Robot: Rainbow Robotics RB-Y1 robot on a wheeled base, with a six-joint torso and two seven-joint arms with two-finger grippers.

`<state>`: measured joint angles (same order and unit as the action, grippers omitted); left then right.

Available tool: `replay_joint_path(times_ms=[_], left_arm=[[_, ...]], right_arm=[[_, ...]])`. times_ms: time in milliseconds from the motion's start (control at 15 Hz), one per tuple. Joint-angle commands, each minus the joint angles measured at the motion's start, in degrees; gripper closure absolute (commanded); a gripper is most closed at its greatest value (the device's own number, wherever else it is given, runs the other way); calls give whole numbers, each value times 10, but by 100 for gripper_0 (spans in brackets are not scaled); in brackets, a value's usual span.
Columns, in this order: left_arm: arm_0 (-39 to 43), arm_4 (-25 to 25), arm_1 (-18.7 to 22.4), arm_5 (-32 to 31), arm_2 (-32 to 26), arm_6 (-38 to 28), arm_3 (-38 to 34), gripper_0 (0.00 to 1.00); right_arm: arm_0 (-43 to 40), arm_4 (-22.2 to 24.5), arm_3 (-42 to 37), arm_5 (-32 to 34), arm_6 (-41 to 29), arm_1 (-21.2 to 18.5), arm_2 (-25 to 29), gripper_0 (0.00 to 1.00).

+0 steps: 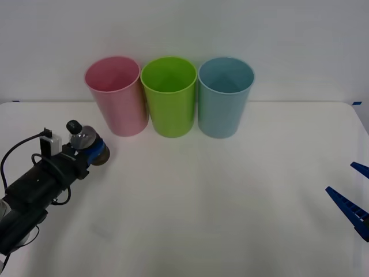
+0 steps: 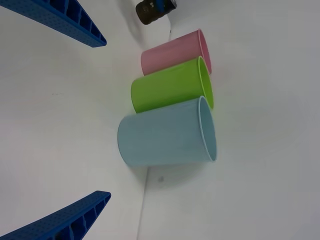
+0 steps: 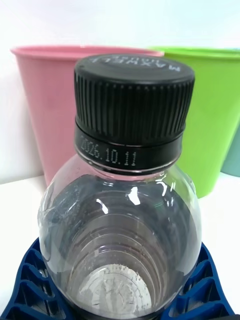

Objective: Grasp the object on the table and drop it into the matching bin: aluminum can to the light blue bin, PET bottle to the pink bin.

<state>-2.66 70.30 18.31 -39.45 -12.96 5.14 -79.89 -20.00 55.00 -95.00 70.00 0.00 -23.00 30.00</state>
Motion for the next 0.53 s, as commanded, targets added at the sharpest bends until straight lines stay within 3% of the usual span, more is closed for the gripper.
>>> replay_joint_path(times_ms=[67,333,533], left_arm=[[59,-34,23,-6,0,-44,-84,100],[129,-91,58,-3,-15,-125,-201,100],[135,-102,60,6,-44,-187,-251,100]], right_arm=[[0,0,0,0,0,0,0,0],[0,0,0,0,0,0,0,0],[0,0,0,0,0,0,0,0]])
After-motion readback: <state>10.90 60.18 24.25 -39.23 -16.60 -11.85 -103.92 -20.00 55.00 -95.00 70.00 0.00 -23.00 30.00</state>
